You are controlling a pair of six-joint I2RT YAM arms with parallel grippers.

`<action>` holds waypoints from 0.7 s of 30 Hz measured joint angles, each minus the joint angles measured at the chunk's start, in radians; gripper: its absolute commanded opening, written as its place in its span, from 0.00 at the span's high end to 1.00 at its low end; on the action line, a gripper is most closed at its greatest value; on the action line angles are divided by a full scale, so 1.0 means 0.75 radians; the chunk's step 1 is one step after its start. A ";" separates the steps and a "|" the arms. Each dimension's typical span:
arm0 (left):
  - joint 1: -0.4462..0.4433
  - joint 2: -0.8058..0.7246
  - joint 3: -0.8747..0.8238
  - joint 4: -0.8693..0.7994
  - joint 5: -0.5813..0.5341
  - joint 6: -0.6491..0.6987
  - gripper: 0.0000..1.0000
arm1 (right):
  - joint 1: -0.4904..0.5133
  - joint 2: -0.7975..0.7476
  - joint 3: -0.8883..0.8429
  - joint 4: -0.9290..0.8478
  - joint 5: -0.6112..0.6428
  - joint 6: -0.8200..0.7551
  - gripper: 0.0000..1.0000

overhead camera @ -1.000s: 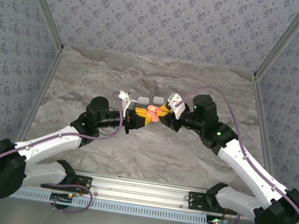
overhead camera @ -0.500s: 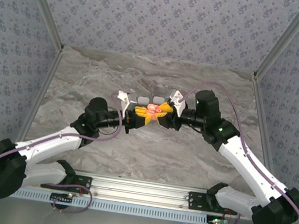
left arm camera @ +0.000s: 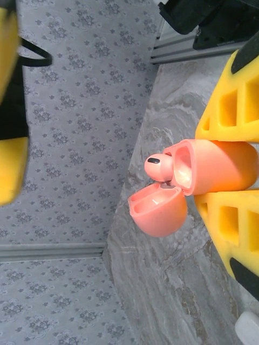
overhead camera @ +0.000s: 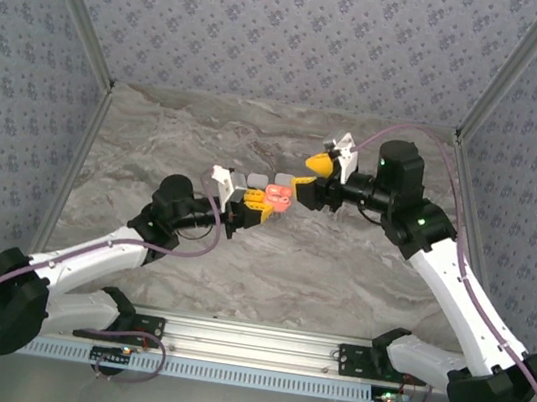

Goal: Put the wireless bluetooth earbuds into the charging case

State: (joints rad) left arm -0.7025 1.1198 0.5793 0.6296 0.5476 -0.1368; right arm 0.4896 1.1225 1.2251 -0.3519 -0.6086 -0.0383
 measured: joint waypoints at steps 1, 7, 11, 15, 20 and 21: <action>-0.001 0.001 0.004 0.000 -0.009 0.015 1.00 | -0.009 0.000 0.017 -0.015 0.010 0.009 0.28; -0.001 -0.036 0.020 -0.021 -0.134 0.069 1.00 | -0.054 0.027 0.006 -0.061 0.125 0.101 0.27; -0.001 -0.150 0.015 -0.097 -0.227 0.102 1.00 | -0.054 0.124 -0.093 -0.033 0.180 0.193 0.28; -0.001 -0.310 -0.015 -0.183 -0.292 0.124 1.00 | -0.012 0.317 -0.165 0.033 0.215 0.273 0.29; -0.001 -0.475 -0.066 -0.297 -0.343 0.137 1.00 | 0.057 0.574 -0.173 0.198 0.213 0.323 0.31; -0.001 -0.508 -0.074 -0.322 -0.352 0.137 1.00 | 0.069 0.620 -0.172 0.241 0.207 0.327 0.31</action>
State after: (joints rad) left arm -0.7033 0.7391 0.5236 0.3882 0.2836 -0.0341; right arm 0.5411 1.5875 1.0958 -0.1711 -0.4538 0.2070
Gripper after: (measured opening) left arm 0.179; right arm 0.689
